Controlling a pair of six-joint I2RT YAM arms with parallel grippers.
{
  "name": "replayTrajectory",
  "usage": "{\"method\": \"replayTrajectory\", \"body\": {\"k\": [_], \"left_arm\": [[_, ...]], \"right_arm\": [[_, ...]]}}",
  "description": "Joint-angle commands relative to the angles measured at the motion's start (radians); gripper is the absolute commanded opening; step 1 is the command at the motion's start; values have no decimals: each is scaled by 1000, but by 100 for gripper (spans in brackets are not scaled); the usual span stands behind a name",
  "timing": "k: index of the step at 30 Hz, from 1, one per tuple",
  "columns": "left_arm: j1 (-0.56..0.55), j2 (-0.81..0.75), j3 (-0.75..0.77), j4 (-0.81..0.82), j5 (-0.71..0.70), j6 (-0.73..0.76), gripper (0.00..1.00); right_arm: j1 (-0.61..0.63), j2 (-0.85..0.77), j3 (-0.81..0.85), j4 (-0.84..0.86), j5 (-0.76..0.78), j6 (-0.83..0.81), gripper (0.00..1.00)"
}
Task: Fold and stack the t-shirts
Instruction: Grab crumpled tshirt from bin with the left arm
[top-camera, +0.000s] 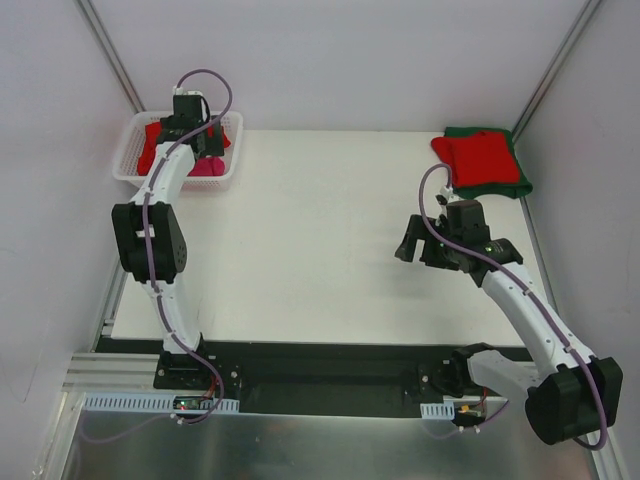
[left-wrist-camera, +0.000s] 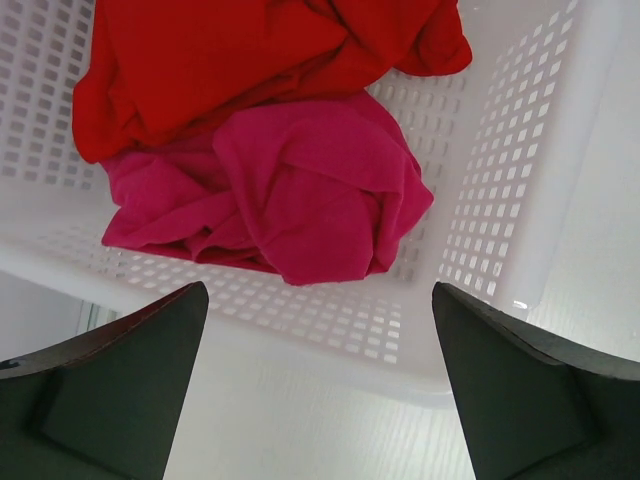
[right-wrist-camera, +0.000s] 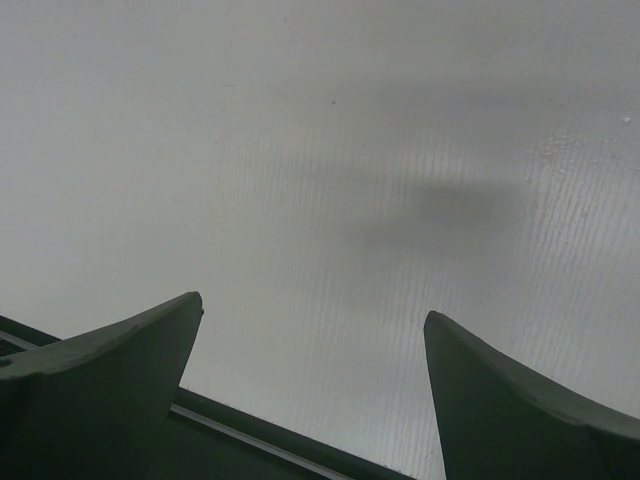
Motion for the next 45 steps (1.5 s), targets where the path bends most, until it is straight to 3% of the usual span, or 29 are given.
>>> {"method": "replayTrajectory", "body": {"k": [1,29,31,33,41,44,45], "left_arm": [[3,41,79,34,-4,39,96],[3,308,245,34,38,25,88],[3,330,269,34,32,27,82],[4,339,288,34,28,32,68],[4,373,302,34,22,35,38],[6,379,295,33,19,35,23],[6,382,294,33,15,29,9]], "right_arm": [[6,2,43,8,-9,-22,96],[6,-15,54,-53,30,-39,96],[6,-8,56,-58,36,-37,96],[6,-7,57,-59,40,-37,96],[8,18,73,-64,37,-33,96],[6,16,77,-69,39,-33,96],[6,15,77,-73,39,-34,96]]}}
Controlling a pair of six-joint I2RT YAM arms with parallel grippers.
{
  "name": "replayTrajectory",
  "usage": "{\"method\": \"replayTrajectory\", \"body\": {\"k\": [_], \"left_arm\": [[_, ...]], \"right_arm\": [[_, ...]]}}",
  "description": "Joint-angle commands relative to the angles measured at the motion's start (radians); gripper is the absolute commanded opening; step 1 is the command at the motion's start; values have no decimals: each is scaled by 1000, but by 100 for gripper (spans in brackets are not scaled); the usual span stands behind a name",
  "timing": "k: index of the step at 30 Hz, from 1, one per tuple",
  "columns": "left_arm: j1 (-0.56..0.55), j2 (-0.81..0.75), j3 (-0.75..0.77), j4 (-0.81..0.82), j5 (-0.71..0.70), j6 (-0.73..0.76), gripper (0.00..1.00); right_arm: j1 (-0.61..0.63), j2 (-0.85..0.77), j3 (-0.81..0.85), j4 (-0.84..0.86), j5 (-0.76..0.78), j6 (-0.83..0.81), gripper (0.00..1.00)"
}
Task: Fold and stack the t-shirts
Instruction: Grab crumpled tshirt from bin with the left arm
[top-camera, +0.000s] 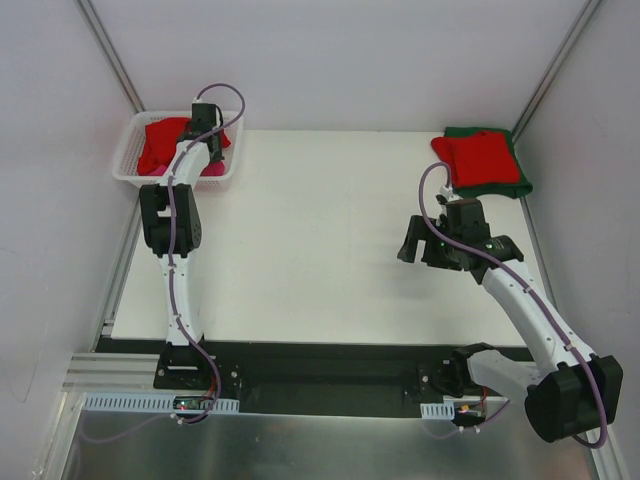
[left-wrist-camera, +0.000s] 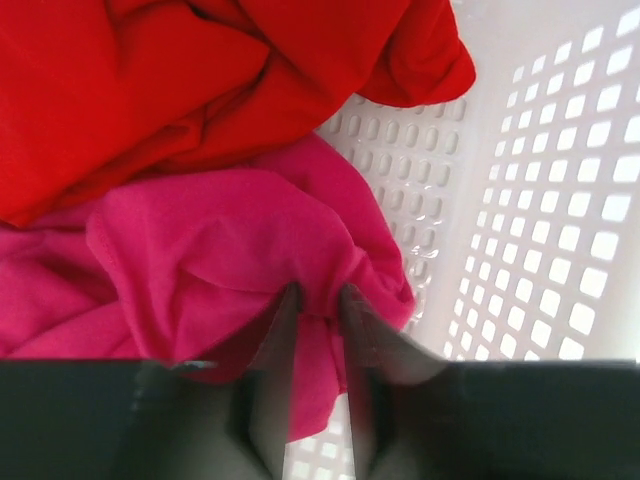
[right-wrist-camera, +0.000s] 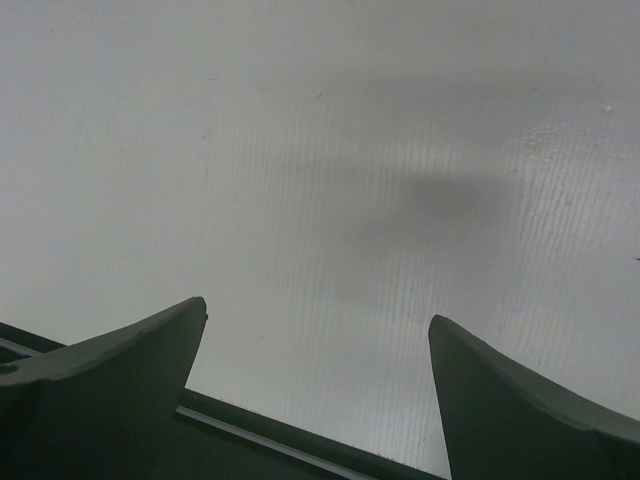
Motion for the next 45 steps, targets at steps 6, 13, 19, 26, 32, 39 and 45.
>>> {"method": "replayTrajectory", "body": {"k": [6,13,19,26,32,39,45], "left_arm": [[6,-11,6,6,-33,-14,0],[6,-151,-57,6,-28,-45,0],[6,-320,-105,6,3,-51,0],[4,-491,-160,-31,70,-60,0],[-46,-633,-177,-88,171,-54,0],[-120,-804,-155,-171,262,-80,0],[-146,-920,-62,-278,370,-131,0]], "right_arm": [[5,-11,46,-28,19,-11,96],[5,-13,32,-24,10,-7,96],[5,-25,7,-8,-7,4,96],[7,-41,-13,2,-27,18,96],[5,-51,-30,16,-42,33,96],[5,-80,-56,25,-59,45,96],[7,-102,-66,21,-59,48,96]]}}
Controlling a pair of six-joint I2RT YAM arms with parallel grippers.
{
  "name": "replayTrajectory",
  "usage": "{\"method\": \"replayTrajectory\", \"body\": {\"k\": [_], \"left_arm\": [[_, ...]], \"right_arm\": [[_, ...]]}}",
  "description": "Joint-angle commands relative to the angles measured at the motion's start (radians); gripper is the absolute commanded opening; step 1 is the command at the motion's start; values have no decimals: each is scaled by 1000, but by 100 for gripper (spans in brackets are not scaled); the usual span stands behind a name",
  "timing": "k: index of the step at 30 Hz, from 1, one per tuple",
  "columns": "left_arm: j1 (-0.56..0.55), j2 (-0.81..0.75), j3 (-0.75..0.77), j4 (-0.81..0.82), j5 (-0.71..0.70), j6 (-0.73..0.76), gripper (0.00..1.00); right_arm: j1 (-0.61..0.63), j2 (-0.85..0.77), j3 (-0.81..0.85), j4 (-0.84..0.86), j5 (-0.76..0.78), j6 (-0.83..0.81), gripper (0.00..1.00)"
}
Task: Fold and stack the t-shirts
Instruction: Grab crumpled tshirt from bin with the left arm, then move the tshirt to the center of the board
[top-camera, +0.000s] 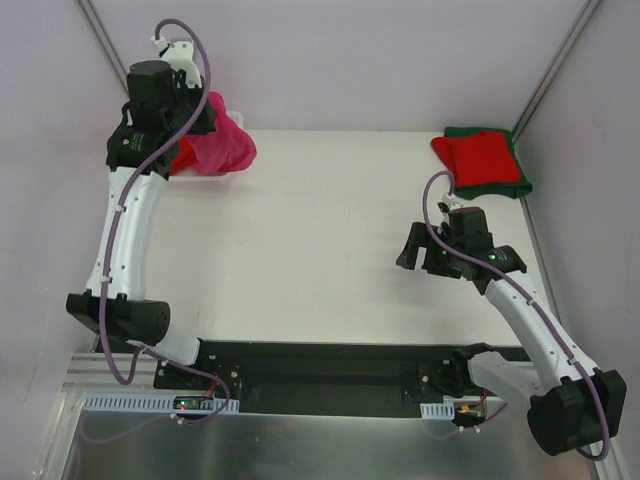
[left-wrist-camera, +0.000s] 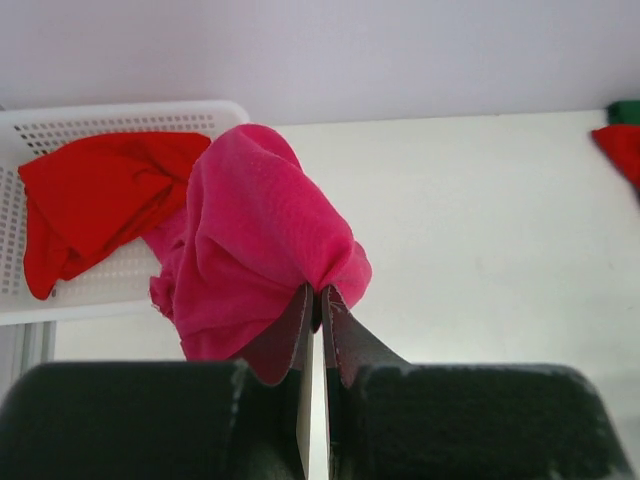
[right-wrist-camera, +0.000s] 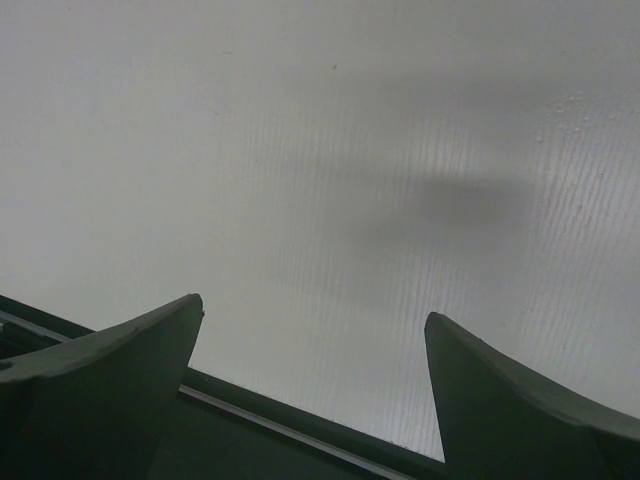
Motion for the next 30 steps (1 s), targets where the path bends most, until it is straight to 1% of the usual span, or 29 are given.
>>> {"method": "replayTrajectory", "body": {"k": [1,6,9,11,14,15,18,20,25,26,29,30], "left_arm": [[-18,-133,96,-60,122,-55,0],[-21,-254,71,-138,193,-95,0],[-22,-324,27,-151,265,-123,0],[-21,-355,19,-160,340,-147,0],[-22,-375,42,-168,440,-186,0],[-22,-375,74,-171,467,-195,0],[-22,-352,149,-174,570,-235,0],[-22,-337,169,-175,634,-259,0],[-24,-335,166,-174,702,-276,0],[-25,-337,160,-172,710,-276,0],[-38,-364,65,-159,693,-264,0],[-41,-372,-18,-140,675,-261,0]], "right_arm": [[8,-35,-2,12,-2,13,96],[7,-57,18,-16,29,4,96],[8,-61,24,-27,27,9,96],[8,-63,24,-28,26,12,96],[10,-63,22,-31,29,18,96],[11,-64,22,-31,30,19,96],[14,-63,14,-25,35,30,96],[17,-61,10,-21,35,38,96],[25,-61,8,-21,41,41,96],[25,-60,5,-19,44,41,96],[27,-48,7,-18,44,41,96],[30,-38,10,-14,44,41,96]]}}
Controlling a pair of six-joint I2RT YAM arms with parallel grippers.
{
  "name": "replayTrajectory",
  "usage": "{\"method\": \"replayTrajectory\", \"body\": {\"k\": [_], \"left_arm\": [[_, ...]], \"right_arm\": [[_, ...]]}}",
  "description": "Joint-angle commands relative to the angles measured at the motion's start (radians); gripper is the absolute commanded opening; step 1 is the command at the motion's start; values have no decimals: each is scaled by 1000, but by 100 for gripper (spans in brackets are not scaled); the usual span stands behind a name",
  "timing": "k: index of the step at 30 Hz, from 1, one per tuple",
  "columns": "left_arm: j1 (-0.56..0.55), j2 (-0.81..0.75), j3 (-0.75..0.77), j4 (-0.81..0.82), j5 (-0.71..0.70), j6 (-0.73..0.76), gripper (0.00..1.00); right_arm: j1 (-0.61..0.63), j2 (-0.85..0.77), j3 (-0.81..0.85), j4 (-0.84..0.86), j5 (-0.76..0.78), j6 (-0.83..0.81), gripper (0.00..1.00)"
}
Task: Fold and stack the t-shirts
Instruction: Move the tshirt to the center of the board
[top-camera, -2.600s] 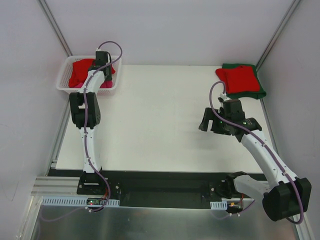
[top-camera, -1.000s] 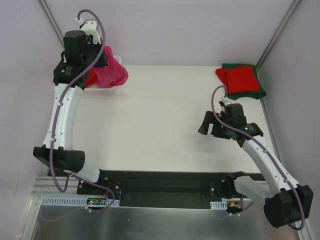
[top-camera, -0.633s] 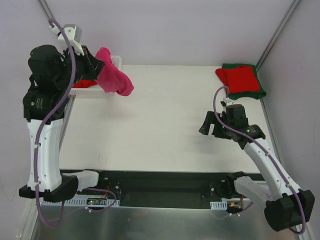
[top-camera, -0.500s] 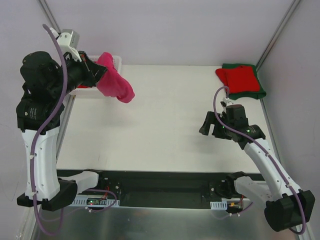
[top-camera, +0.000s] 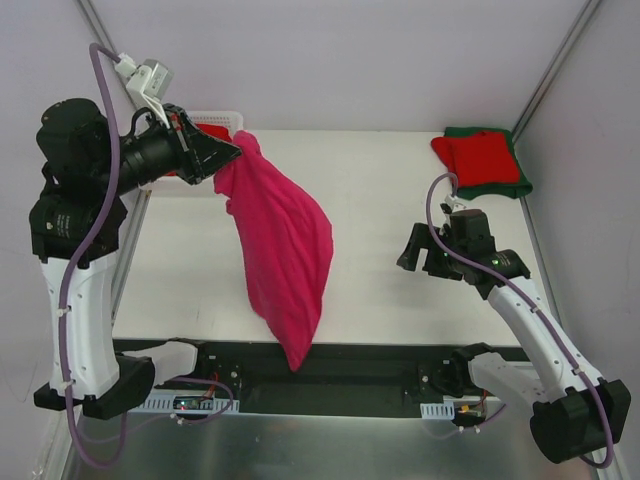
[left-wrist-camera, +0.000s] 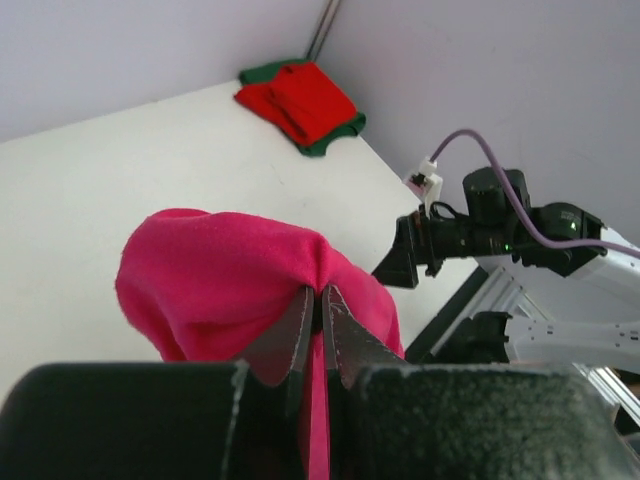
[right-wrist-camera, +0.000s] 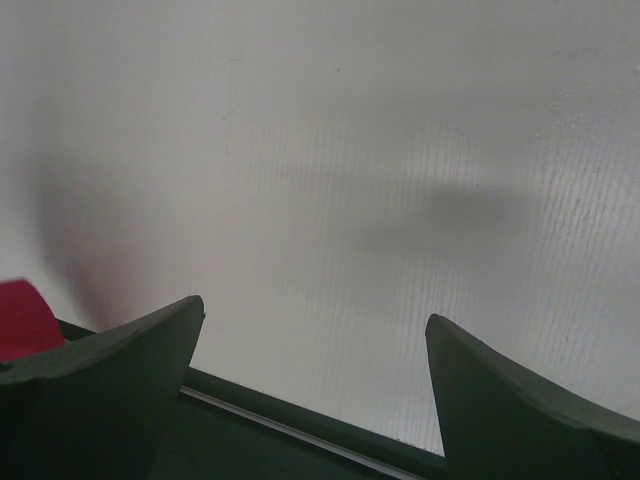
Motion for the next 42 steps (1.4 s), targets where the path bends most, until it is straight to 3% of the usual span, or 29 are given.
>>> {"method": "replayTrajectory", "body": {"k": [1,6,9,14,23,34,42], "left_arm": [[-27,-50,-171,86,19,-10,0],[-105,-58,-481,184,-86,25,0],[-198,-21,-592,232,-172,47,0],[-322,79,-630,342,-280,84,0],[-462,372,-425,399,-272,150,0],[-470,602,-186,444,-220,188,0],[-484,790,55,445,-81,168,0]], "right_arm": [[15,10,10,8,14,15,96],[23,21,7,20,19,20,96],[30,24,5,20,22,20,96],[42,10,-4,17,37,29,96],[53,3,-13,13,52,28,96],[55,12,-1,3,72,18,96],[58,16,5,0,75,20,96]]}}
